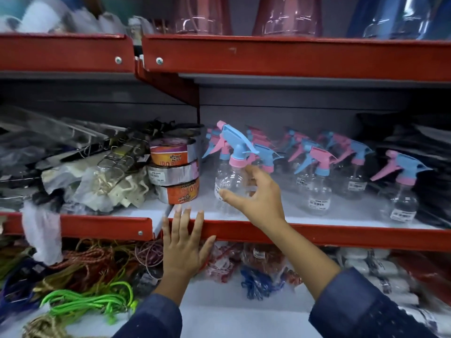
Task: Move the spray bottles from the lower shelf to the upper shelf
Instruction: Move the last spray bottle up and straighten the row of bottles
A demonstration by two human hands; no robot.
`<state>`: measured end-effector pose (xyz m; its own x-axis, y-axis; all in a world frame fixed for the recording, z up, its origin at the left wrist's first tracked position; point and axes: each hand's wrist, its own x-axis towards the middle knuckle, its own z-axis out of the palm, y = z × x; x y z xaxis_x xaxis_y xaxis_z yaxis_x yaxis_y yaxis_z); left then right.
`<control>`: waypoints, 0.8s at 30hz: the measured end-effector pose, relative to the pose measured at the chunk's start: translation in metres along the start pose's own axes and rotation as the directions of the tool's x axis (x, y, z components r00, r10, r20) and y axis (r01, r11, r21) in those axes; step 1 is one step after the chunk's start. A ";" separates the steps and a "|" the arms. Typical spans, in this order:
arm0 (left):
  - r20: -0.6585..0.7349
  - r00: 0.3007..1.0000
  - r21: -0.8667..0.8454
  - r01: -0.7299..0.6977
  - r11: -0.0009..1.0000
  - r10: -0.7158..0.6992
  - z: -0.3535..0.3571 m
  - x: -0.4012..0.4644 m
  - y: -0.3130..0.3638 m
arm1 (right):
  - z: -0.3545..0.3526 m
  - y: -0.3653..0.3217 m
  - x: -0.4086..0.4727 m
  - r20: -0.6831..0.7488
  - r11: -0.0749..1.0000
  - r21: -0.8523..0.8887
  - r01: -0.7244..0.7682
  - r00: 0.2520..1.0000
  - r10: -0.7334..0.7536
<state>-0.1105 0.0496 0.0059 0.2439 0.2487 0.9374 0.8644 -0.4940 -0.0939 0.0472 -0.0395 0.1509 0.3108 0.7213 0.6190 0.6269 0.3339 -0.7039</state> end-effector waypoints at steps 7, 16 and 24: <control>-0.006 1.000 0.001 0.000 1.000 0.000 0.003 -0.001 -0.002 | 0.034 0.016 0.020 0.108 0.995 -0.087 -0.050 0.992 0.059; -0.025 1.000 0.003 0.003 1.000 -0.003 0.007 -0.002 -0.003 | 0.044 0.027 0.023 0.203 0.983 -0.176 -0.055 0.975 0.091; -0.017 1.000 -0.016 0.011 1.000 -0.011 0.005 -0.002 -0.002 | 0.042 0.031 0.024 0.214 0.984 -0.085 -0.157 0.961 0.172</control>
<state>-0.1105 0.0546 0.0028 0.2267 0.2397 0.9440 0.8600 -0.5042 -0.0785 0.0442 0.0134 0.1295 0.2539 0.8810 0.3992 0.6284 0.1635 -0.7605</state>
